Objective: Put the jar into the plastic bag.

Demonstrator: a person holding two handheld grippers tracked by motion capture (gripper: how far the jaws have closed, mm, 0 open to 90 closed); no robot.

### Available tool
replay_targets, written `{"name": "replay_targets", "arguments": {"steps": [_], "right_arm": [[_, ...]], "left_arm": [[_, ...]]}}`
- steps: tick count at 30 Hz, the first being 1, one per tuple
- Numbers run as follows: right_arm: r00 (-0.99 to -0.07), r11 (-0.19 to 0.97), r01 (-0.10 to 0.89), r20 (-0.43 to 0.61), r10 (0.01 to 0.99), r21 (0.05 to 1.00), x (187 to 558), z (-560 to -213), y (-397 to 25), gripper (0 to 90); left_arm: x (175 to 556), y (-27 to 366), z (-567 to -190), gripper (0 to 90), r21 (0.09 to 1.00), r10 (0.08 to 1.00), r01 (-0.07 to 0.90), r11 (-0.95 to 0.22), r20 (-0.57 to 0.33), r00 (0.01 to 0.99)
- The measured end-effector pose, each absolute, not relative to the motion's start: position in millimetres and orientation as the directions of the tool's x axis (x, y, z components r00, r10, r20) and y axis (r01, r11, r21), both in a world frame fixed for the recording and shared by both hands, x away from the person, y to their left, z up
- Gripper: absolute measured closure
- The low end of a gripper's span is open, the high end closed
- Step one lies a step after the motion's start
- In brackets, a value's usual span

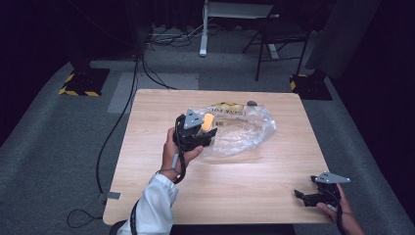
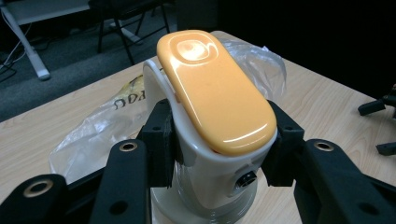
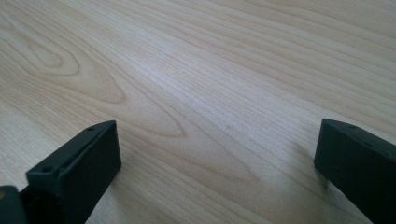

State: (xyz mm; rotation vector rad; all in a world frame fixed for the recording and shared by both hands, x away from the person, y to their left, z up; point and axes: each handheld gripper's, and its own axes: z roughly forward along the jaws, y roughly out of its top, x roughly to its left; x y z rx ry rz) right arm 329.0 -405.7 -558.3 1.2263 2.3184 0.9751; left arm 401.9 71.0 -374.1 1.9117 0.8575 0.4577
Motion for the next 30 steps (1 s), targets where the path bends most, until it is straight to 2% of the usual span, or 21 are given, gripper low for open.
{"name": "replay_targets", "arguments": {"steps": [22, 30], "right_arm": [[-0.569, 0.391, 0.588, 0.018, 0.822, 0.708, 329, -558, -406, 0.4], [-0.568, 0.390, 0.588, 0.019, 0.823, 0.708, 329, -558, -406, 0.4]], "left_arm": [[438, 26, -372, 53.3, 0.872, 0.724, 0.393, -0.293, -0.065, 0.686], [454, 17, -379, 53.3, 0.877, 0.731, 0.407, -0.257, -0.099, 0.675]]}}
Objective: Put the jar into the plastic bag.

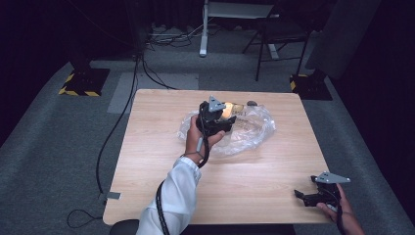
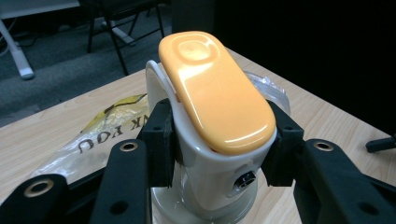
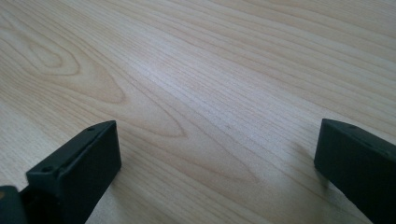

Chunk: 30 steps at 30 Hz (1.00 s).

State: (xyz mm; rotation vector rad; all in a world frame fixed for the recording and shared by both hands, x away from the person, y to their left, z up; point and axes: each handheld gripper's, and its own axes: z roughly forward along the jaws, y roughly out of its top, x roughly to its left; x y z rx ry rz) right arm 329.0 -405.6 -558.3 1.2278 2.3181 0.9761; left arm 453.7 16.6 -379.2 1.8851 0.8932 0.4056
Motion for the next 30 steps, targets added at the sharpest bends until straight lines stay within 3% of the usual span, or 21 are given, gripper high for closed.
{"name": "replay_targets", "arguments": {"steps": [30], "right_arm": [[-0.569, 0.391, 0.587, 0.018, 0.822, 0.708, 329, -558, -406, 0.4]], "left_arm": [[489, -22, -416, 53.2, 0.852, 0.781, 0.470, -0.230, -0.127, 0.612]]}}
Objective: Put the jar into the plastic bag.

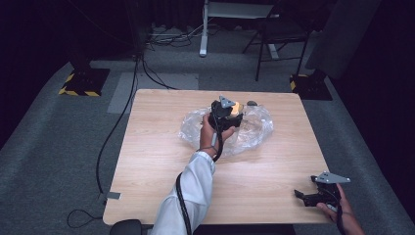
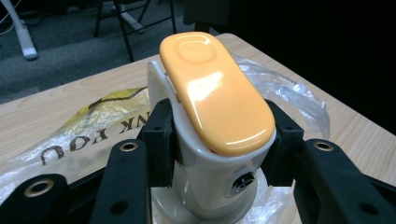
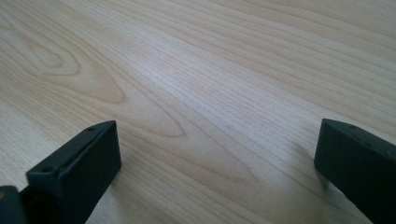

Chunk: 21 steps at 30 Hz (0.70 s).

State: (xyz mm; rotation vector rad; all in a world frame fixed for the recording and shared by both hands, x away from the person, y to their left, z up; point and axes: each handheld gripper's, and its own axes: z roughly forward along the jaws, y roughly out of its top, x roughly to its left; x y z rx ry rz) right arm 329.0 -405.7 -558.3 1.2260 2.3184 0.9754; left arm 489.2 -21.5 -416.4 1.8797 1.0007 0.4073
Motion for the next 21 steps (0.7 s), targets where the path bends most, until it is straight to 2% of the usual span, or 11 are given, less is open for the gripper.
{"name": "replay_targets", "arguments": {"steps": [21], "right_arm": [[-0.570, 0.392, 0.587, 0.017, 0.821, 0.708, 329, -558, -406, 0.5]], "left_arm": [[492, -31, -441, 53.0, 0.817, 0.799, 0.510, -0.269, -0.107, 0.592]]}}
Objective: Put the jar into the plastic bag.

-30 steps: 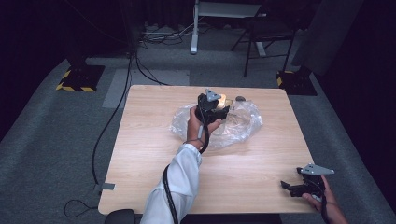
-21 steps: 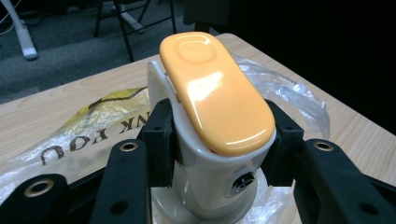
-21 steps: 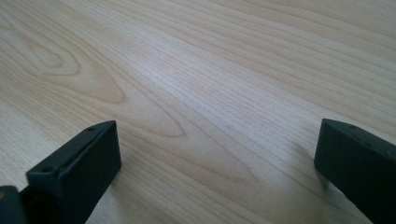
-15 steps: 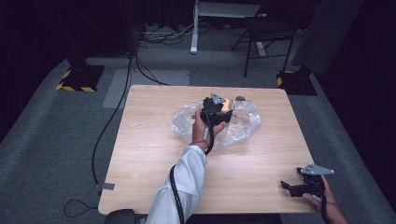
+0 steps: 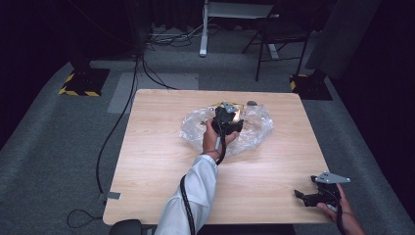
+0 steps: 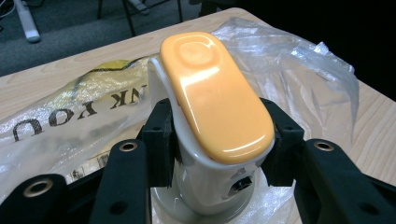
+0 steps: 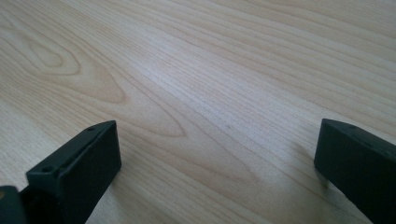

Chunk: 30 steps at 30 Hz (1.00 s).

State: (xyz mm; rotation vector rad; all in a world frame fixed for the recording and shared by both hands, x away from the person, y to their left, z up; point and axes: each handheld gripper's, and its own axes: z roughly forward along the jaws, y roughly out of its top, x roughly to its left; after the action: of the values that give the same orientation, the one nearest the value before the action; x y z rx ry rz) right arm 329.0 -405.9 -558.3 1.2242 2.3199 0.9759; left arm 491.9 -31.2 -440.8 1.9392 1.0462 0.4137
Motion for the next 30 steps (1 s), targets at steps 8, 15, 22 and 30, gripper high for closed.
{"name": "replay_targets", "arguments": {"steps": [8, 15, 22, 30], "right_arm": [[-0.570, 0.392, 0.587, 0.017, 0.821, 0.708, 329.0, -558.3, -405.9, 0.4], [-0.570, 0.392, 0.587, 0.017, 0.821, 0.708, 329.0, -558.3, -405.9, 0.5], [-0.570, 0.393, 0.587, 0.017, 0.821, 0.708, 329.0, -558.3, -405.9, 0.5], [-0.570, 0.393, 0.587, 0.017, 0.821, 0.708, 329.0, -558.3, -405.9, 0.4]], "left_arm": [[490.7, -33.4, -445.3, 52.9, 0.814, 0.801, 0.513, -0.273, -0.103, 0.590], [490.3, -36.2, -445.2, 52.2, 0.811, 0.801, 0.511, -0.286, -0.090, 0.591], [490.0, -37.1, -445.9, 49.3, 0.808, 0.799, 0.506, -0.302, -0.075, 0.597], [488.9, -38.7, -446.1, 43.8, 0.803, 0.791, 0.503, -0.318, -0.068, 0.608]]}}
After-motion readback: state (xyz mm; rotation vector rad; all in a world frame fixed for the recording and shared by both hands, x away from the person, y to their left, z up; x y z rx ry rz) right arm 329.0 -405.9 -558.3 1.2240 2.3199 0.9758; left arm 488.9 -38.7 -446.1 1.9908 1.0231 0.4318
